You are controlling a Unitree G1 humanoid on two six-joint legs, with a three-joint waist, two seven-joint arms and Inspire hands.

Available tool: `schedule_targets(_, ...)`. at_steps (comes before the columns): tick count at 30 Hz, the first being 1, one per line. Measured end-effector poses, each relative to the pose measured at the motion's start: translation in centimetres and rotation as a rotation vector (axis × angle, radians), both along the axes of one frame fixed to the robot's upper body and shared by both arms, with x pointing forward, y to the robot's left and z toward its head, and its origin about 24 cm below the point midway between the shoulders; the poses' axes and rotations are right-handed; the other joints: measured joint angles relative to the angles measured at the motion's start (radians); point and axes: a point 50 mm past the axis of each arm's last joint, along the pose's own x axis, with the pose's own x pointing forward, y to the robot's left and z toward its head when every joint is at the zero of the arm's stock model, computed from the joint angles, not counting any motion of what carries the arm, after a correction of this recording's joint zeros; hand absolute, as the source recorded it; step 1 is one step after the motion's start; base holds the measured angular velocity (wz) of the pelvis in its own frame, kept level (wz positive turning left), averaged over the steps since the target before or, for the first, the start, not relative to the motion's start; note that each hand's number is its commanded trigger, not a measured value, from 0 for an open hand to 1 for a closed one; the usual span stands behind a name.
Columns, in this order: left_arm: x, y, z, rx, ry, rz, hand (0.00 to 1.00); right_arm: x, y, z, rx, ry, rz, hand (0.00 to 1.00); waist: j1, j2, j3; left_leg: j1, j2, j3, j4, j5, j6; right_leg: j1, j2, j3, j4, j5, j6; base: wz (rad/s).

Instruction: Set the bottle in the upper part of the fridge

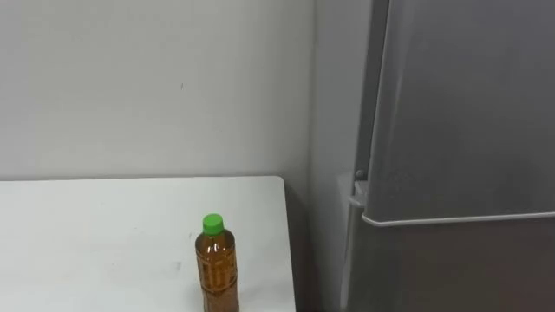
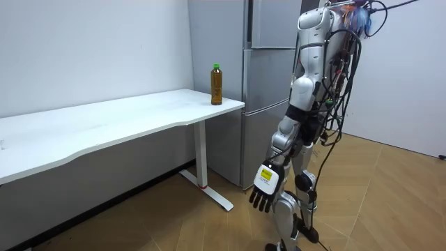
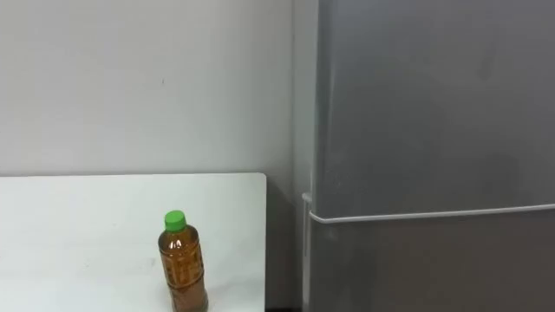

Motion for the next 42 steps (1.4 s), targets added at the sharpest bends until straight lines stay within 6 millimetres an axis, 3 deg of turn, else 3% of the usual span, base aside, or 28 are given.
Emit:
schedule_targets(14,0.2,0.1,0.0,0.014,0.007,-0.055,0.0,0.0,-0.1,0.0,-0.012,0.003,0.008,0.0,0.0,0.002,-0.0005,0.0,0.0,-0.001,-0.008,0.0,0.0,-0.002,0.001,0.0,0.001,0.0,0.0,0.0)
schedule_targets(22,0.3,0.0,0.0,0.008,-0.025,0.044,0.0,0.1,-0.2,0.0,-0.028,0.001,0.031,0.0,0.009,0.004,-0.0004,0.001,0.0,0.001,0.001,0.0,0.0,-0.001,0.001,0.005,0.002,0.0,0.0,0.0)
schedule_targets(28,3.3,1.7,1.0,0.101,-0.26,0.347,0.0,0.1,-0.5,0.1,-0.048,0.002,0.042,0.0,0.01,0.013,0.0015,-0.002,0.001,-0.001,0.002,0.0,0.0,-0.002,0.0,-0.005,0.003,0.001,-0.001,0.02)
schedule_targets(32,7.5,3.9,3.4,0.157,-0.538,0.507,0.0,0.3,-1.2,0.3,-0.082,-0.009,0.049,0.0,0.012,0.026,-0.0007,0.003,0.001,-0.004,-0.007,-0.001,0.0,-0.003,0.001,-0.005,0.004,0.0,0.0,0.01)
schedule_targets(36,11.1,4.7,5.9,0.194,-0.764,0.503,0.0,0.2,-1.8,0.5,-0.121,-0.036,0.076,0.0,0.006,0.046,-0.0005,0.01,0.0,-0.001,-0.01,0.0,0.0,-0.004,0.0,0.004,0.018,-0.001,0.0,-0.05)
schedule_targets(40,13.9,5.1,8.6,0.215,-0.936,0.48,0.0,-0.1,-2.1,0.7,-0.142,-0.054,0.08,0.0,0.006,0.05,-0.004,-0.001,0.0,-0.001,-0.006,0.0,0.0,-0.013,0.0,0.004,0.019,-0.002,-0.001,0.0)
schedule_targets(42,15.9,5.2,11.3,0.237,-1.087,0.458,0.0,-0.1,-2.1,0.7,-0.143,-0.055,0.089,0.0,0.008,0.053,-0.0065,-0.001,0.0,-0.003,-0.006,0.0,0.0,-0.017,0.0,0.003,0.019,-0.001,-0.001,0.0)
